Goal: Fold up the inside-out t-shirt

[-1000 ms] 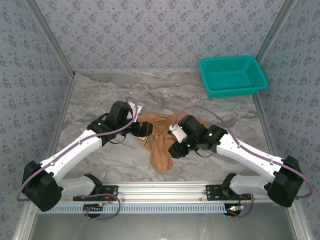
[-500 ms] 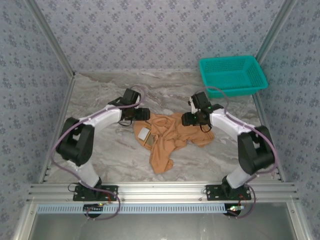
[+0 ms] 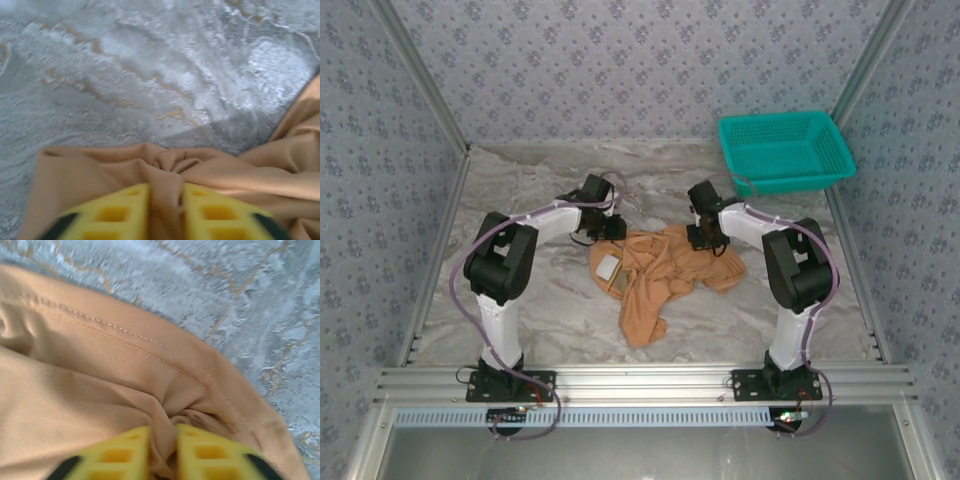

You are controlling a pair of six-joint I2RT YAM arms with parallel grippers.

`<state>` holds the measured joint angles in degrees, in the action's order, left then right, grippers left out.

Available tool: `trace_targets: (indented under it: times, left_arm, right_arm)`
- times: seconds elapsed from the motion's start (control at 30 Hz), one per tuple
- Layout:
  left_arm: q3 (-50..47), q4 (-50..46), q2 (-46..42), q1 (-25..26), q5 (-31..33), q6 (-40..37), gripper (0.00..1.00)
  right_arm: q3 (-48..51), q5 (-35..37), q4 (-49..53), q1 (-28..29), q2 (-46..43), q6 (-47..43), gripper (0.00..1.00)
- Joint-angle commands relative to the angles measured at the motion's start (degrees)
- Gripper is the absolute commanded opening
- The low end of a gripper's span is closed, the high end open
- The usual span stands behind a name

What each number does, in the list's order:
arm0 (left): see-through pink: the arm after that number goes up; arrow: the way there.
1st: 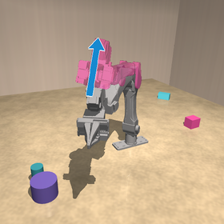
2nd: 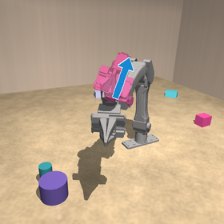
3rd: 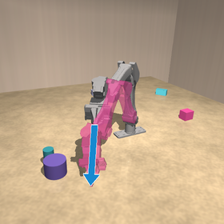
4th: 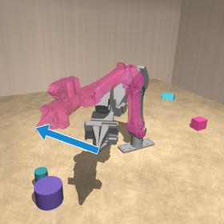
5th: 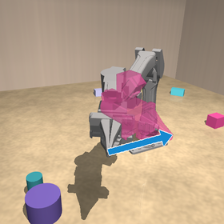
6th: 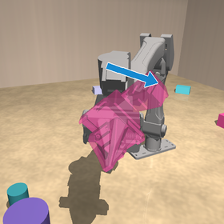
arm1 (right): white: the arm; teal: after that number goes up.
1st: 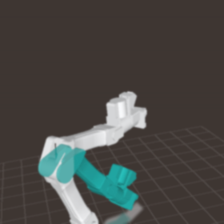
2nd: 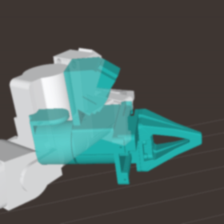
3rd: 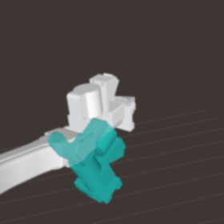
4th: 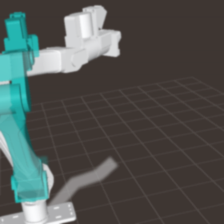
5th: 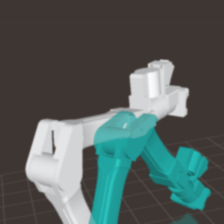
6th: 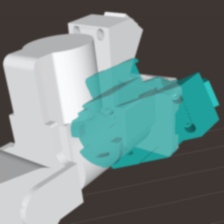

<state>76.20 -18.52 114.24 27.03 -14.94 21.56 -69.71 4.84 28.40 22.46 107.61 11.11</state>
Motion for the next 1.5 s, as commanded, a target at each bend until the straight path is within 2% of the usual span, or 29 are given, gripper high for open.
trace_targets:
  times: [0.0,0.1,0.27,0.37,0.5,0.63,0.73,0.87,0.97,1.07,1.13,1.23,1.3,1.37,1.47]
  left_arm:
    - [2.7,3.2,-1.7,-1.5,-3.2,-0.5,0.0]
    - [4.5,4.6,-7.4,-4.0,-3.3,-0.7,0.0]
    - [5.6,8.6,-22.3,-7.5,-2.7,-2.0,0.0]
    - [2.9,13.1,-31.4,-7.7,-3.0,-2.1,0.0]
    - [-5.6,18.3,-42.1,-7.1,-4.4,-0.8,0.0]
    - [-18.0,18.7,-50.2,-4.9,-6.3,-1.7,0.0]
    - [-25.9,15.9,-53.1,-1.3,-7.1,-3.6,0.01]
    - [-33.6,15.7,-52.3,4.2,-7.2,-2.7,0.02]
    - [-33.5,16.2,-49.4,7.5,-6.5,-0.8,0.02]
    - [-30.6,14.9,-46.5,9.0,-6.5,-0.8,0.02]
    - [-28.7,14.2,-45.3,9.0,-6.1,-0.7,0.02]
    - [-26.3,13.1,-44.8,9.0,-4.1,0.1,0.0]
    - [-25.0,12.8,-44.7,8.8,-4.0,0.6,0.0]
    - [-24.2,12.5,-44.5,8.8,-4.4,0.8,0.0]
    - [-23.8,12.5,-44.7,8.8,-5.1,1.0,0.0]
  right_arm:
    - [-2.8,2.6,-1.4,-1.7,-1.7,-1.0,0.0]
    - [-5.7,1.7,-3.2,-3.1,-7.1,-2.2,0.0]
    - [-7.9,1.5,-9.4,-3.6,-21.2,-5.6,0.0]
    - [-4.8,0.6,-14.6,-3.6,-29.6,-6.2,0.0]
    - [5.3,-1.3,-19.3,-3.6,-39.2,-5.7,0.0]
    - [13.7,1.4,-14.8,-3.7,-44.4,-3.0,0.04]
    - [19.5,3.3,-10.0,-4.1,-45.0,0.4,0.06]
    - [24.7,3.4,-5.0,-6.6,-42.9,6.2,0.21]
    - [26.0,-0.9,-7.2,-6.9,-42.0,6.3,0.29]
    - [27.5,-11.0,-12.8,-1.6,-43.2,2.4,0.38]
    - [28.6,-18.1,-17.3,4.4,-43.3,-0.6,0.41]
    - [29.8,-22.0,-23.8,14.6,-41.6,-3.3,0.48]
    - [31.3,-23.0,-29.5,19.7,-38.9,-2.8,0.61]
    - [32.7,-21.8,-35.5,22.2,-35.3,-0.9,0.65]
    - [32.8,-15.7,-41.6,23.6,-29.6,1.0,0.72]
